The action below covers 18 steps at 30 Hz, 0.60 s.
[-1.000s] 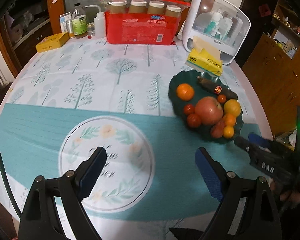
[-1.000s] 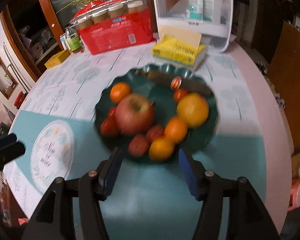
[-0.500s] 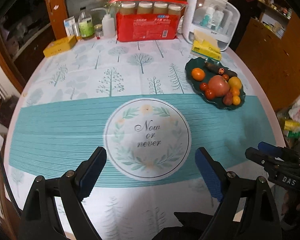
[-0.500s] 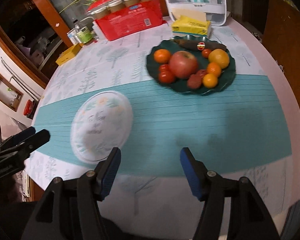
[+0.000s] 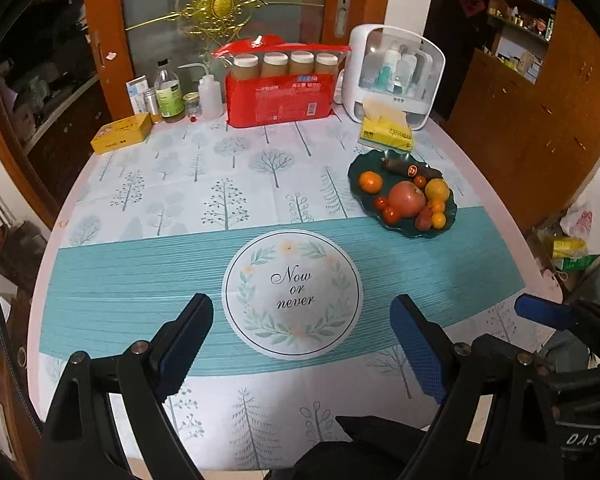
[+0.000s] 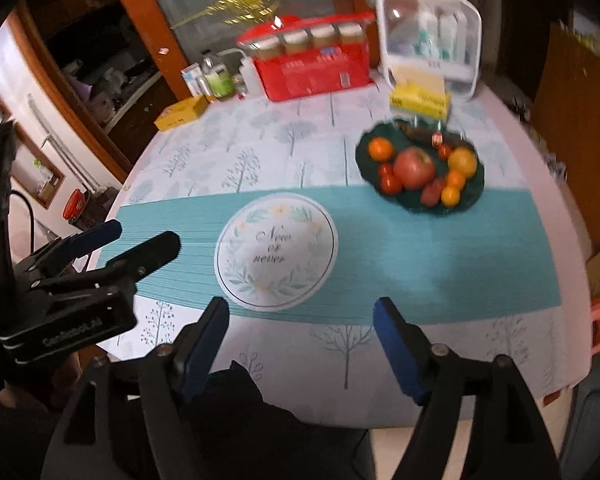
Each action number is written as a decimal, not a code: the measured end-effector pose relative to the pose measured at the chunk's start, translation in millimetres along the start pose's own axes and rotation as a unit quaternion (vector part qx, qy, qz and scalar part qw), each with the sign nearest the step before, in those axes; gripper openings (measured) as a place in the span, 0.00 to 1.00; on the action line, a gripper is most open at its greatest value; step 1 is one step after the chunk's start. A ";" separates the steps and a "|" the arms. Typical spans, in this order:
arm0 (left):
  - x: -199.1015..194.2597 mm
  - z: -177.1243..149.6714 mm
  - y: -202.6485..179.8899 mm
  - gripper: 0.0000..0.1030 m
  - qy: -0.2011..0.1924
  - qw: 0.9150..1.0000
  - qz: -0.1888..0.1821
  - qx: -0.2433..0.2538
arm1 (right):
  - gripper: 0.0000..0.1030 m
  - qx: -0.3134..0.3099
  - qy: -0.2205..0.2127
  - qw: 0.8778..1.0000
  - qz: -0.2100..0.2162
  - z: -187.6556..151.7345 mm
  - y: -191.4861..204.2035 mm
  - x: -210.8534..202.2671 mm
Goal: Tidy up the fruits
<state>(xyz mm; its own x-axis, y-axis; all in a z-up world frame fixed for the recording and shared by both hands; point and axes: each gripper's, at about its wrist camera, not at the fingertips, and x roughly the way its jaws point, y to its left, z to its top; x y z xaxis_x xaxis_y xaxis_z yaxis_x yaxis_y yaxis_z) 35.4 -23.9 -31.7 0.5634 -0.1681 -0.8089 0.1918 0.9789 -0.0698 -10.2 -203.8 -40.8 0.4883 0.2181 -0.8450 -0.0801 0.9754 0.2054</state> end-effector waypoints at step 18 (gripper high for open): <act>-29.1 -25.3 4.6 0.96 -0.035 0.992 0.101 -0.059 | 0.87 0.005 -0.010 1.000 0.005 -16.1 -1.7 -2.9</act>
<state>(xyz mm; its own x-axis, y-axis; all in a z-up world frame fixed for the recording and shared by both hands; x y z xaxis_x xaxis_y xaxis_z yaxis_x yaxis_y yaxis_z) -0.4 -11.6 -23.2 0.6353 0.0302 -0.7717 -0.0245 0.9995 0.0190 -25.5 -205.5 -46.7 0.5052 0.2272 -0.8325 -0.0760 0.9727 0.2194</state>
